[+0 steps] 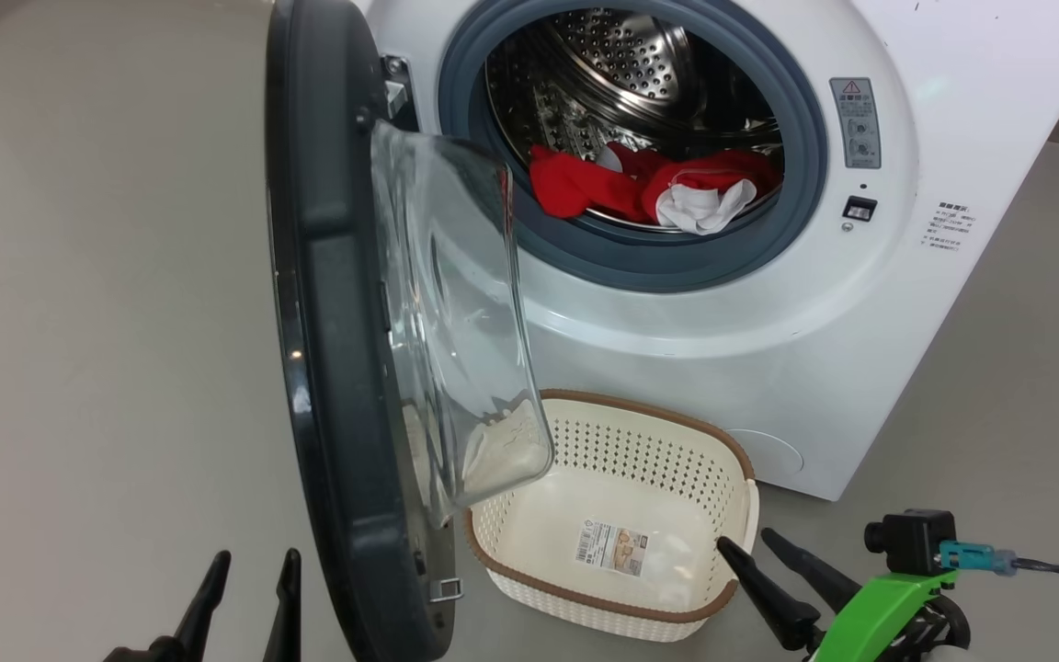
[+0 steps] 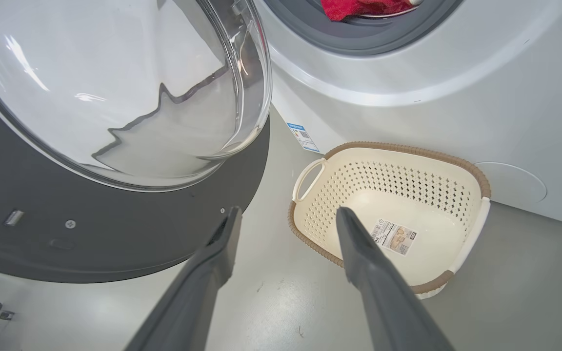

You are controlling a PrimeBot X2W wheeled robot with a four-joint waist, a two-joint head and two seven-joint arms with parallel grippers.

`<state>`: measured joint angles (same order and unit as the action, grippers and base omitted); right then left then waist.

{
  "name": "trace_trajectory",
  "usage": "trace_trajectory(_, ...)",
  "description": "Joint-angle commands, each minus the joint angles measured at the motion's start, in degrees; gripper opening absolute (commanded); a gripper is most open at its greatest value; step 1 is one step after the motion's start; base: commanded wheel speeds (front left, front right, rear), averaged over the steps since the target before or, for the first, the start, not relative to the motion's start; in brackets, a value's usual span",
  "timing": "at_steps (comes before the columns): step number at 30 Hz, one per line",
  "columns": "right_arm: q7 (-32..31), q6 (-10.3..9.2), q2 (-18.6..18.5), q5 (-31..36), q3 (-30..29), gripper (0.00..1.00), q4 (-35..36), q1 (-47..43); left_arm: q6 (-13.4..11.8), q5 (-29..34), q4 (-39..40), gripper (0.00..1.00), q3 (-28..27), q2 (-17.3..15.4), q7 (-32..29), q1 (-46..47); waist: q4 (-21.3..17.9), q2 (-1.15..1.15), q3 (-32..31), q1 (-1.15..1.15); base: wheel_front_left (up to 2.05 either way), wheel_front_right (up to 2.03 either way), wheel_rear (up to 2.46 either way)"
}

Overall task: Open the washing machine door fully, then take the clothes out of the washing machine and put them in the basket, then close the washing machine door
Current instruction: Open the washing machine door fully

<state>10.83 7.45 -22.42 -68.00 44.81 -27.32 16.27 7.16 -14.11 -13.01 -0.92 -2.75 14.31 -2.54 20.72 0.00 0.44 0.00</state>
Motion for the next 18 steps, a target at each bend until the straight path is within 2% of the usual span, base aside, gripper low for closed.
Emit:
trace_trajectory(1, 1.7, 0.03, -1.3, 0.7, 0.8, 1.0, 0.3, 0.9, 0.3, 0.3, 1.1, 1.0, -2.2, -0.4, 0.7, 0.9, 0.0, 0.0, 0.0, 0.0, 0.0, 0.0, 0.0)
trace_trajectory(7, 4.1, 0.03, -1.5, 6.6, -0.1, 1.0, -2.1, 2.2, 0.3, 0.2, 1.1, 1.0, -2.4, -0.4, 0.7, 1.0, -0.3, 0.0, 0.4, 0.0, 0.0, 0.0, 0.0)
trace_trajectory(18, 4.2, 0.03, 3.7, 28.1, -18.5, 1.0, 3.2, -3.7, 0.3, -0.1, 1.0, 1.0, -2.5, -0.3, 0.7, 1.6, -0.4, 0.0, 1.3, 0.0, 0.0, 0.0, 0.0)
